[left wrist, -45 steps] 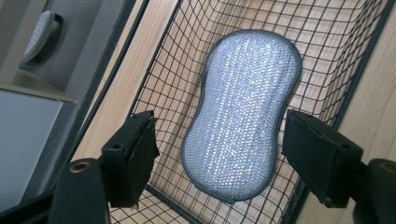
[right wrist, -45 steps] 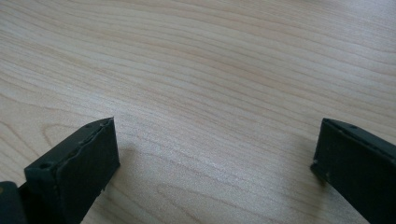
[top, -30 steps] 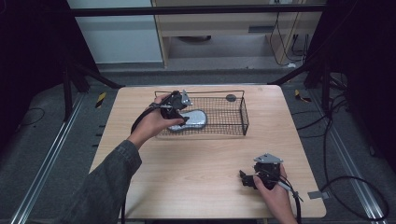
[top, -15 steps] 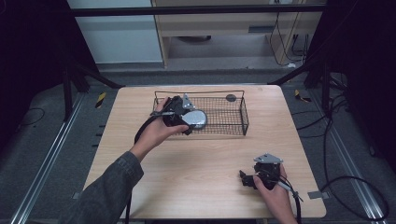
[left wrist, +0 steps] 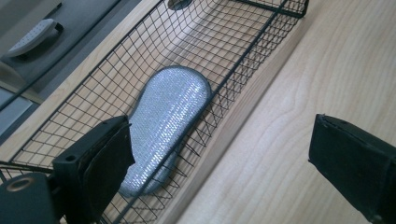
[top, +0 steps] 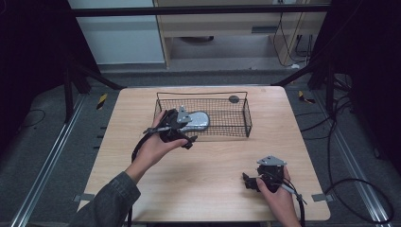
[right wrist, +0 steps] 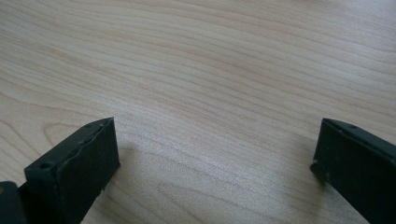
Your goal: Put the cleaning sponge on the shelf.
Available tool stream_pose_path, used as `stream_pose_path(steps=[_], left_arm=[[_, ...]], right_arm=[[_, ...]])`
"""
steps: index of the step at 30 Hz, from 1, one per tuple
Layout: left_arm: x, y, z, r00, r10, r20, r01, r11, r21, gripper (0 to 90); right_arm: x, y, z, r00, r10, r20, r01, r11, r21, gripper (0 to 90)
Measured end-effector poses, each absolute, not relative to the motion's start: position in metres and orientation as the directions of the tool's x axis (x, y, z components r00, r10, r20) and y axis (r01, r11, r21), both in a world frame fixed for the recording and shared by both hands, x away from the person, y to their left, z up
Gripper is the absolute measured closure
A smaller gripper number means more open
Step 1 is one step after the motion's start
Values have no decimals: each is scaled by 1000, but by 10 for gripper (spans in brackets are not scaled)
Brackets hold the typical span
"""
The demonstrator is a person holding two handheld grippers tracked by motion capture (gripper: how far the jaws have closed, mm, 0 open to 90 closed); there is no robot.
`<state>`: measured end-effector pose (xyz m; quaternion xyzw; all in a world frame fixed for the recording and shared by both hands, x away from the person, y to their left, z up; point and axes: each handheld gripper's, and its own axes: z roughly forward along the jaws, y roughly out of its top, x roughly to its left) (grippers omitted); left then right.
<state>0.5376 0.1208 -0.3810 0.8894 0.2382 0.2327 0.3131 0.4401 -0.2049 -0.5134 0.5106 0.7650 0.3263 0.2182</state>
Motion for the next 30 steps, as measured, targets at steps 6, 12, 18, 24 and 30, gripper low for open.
stream_pose_path(steps=[6, 12, 18, 24, 30], left_arm=[[521, 126, -391, 781, 568, 260, 282, -692, 665, 57], [508, 131, -406, 782, 572, 250, 296, -693, 658, 63], [498, 137, -418, 778, 580, 241, 313, -691, 651, 65], [492, 150, -434, 766, 609, 205, 356, -667, 654, 65], [494, 173, -450, 737, 656, 165, 421, -635, 647, 65]], right_arm=[[440, -205, -513, -384, 923, 4, 640, 262, 723, 4], [440, -205, -514, -385, 923, -6, 635, 270, 724, 4], [440, -205, -514, -385, 923, -5, 635, 269, 724, 4], [440, -205, -514, -385, 923, -5, 635, 268, 724, 5], [440, -205, -514, -384, 923, -5, 636, 268, 724, 5]])
